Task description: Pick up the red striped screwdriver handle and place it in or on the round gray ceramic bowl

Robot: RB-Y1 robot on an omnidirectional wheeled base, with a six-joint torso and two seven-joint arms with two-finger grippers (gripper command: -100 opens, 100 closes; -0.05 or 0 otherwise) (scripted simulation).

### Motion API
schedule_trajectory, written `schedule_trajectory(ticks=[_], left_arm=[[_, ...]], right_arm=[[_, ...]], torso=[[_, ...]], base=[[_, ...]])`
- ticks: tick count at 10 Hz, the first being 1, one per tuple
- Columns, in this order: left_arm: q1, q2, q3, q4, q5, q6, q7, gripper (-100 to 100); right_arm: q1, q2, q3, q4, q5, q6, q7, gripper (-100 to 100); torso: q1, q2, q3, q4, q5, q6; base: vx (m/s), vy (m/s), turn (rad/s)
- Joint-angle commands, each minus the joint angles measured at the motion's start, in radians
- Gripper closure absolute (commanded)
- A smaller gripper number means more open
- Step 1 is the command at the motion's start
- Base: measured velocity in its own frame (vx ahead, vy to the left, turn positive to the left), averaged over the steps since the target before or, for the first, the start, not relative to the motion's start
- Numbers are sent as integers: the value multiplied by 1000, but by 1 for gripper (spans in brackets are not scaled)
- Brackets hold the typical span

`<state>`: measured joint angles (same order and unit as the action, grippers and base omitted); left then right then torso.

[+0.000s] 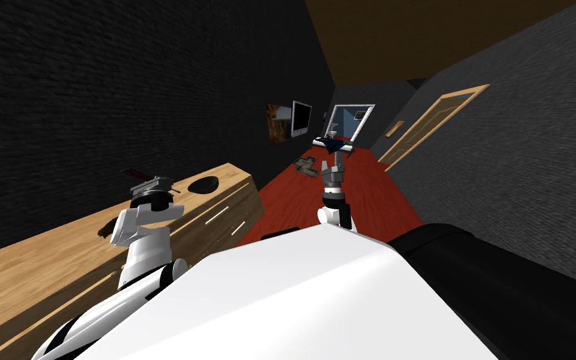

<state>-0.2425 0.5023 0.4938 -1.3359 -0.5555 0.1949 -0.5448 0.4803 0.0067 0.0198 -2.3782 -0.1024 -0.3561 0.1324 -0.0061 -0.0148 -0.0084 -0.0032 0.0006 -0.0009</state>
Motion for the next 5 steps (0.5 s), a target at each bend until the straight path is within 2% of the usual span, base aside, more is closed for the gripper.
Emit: schedule_trajectory(ticks=[1, 5], left_arm=[[-21, -6, 14, 6, 4, 42, -8, 100], [-76, -23, 51, 32, 12, 125, -28, 100]], right_arm=[[0, 0, 0, 0, 0, 0, 0, 0], [0, 0, 0, 0, 0, 0, 0, 0]], torso=[[0, 0, 0, 0, 0, 0], [2, 1, 1, 0, 0, -1]], base=[[100, -133, -68], [104, -122, -59]])
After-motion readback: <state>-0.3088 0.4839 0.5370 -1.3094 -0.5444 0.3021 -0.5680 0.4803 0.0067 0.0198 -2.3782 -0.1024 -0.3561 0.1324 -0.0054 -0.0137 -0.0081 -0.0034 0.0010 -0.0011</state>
